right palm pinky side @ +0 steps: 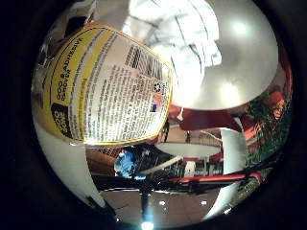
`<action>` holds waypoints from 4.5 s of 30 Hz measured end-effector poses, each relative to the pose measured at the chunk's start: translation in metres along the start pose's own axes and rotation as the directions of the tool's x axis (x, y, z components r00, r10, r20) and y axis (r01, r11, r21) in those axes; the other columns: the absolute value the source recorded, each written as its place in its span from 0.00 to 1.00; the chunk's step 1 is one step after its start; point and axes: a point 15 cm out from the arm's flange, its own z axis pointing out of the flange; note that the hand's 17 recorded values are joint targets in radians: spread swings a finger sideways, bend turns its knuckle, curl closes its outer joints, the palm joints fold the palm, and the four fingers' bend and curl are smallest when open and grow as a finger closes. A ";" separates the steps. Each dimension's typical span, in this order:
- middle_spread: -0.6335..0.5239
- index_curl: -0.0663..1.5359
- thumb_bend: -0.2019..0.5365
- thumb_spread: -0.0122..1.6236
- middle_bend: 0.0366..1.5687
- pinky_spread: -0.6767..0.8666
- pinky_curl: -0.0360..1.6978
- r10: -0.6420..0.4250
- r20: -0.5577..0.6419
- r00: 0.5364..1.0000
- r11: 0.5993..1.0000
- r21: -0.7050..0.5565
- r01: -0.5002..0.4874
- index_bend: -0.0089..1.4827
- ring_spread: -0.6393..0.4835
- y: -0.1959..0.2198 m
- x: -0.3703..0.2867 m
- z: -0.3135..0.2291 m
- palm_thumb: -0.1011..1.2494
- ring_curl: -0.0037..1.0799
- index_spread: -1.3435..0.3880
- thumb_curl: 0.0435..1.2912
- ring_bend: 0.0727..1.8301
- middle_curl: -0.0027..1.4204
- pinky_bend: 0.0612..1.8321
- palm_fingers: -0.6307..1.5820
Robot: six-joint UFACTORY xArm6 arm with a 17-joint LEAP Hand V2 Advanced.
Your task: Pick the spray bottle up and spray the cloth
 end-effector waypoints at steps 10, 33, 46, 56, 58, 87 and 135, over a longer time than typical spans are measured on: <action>0.46 0.51 0.26 0.63 0.88 0.32 0.82 -0.288 0.077 0.955 0.937 0.228 0.264 0.75 0.41 -0.078 -0.093 -0.004 0.85 0.63 0.66 0.53 0.77 0.45 0.54 0.81; 0.47 0.51 0.25 0.56 0.89 0.31 0.81 -0.485 0.006 0.875 0.687 0.622 0.376 0.79 0.40 -0.183 -0.052 0.097 0.81 0.64 0.67 0.58 0.75 0.45 0.53 0.81; 0.48 0.52 0.25 0.56 0.88 0.30 0.75 -0.479 0.030 0.877 0.692 0.628 0.357 0.78 0.42 -0.198 -0.031 0.107 0.79 0.63 0.67 0.59 0.75 0.45 0.52 0.81; 0.48 0.53 0.25 0.54 0.86 0.28 0.68 -0.447 0.078 0.891 0.711 0.636 0.302 0.73 0.42 -0.200 -0.015 0.110 0.79 0.59 0.66 0.59 0.74 0.44 0.53 0.81; 0.48 0.53 0.25 0.54 0.85 0.27 0.67 -0.444 0.087 0.892 0.715 0.635 0.294 0.72 0.42 -0.201 -0.013 0.112 0.78 0.58 0.66 0.59 0.74 0.44 0.53 0.81; 0.49 0.37 0.23 0.61 0.36 0.52 0.44 -0.436 0.128 0.891 0.741 0.612 0.275 0.16 0.44 -0.193 -0.017 0.115 0.65 0.42 0.55 0.43 0.49 0.32 0.35 0.30; 0.62 0.22 0.24 0.62 0.13 0.72 0.20 -0.418 0.163 0.894 0.776 0.576 0.257 0.11 0.70 -0.167 -0.039 0.110 0.60 0.25 0.62 0.26 0.23 0.25 0.22 0.38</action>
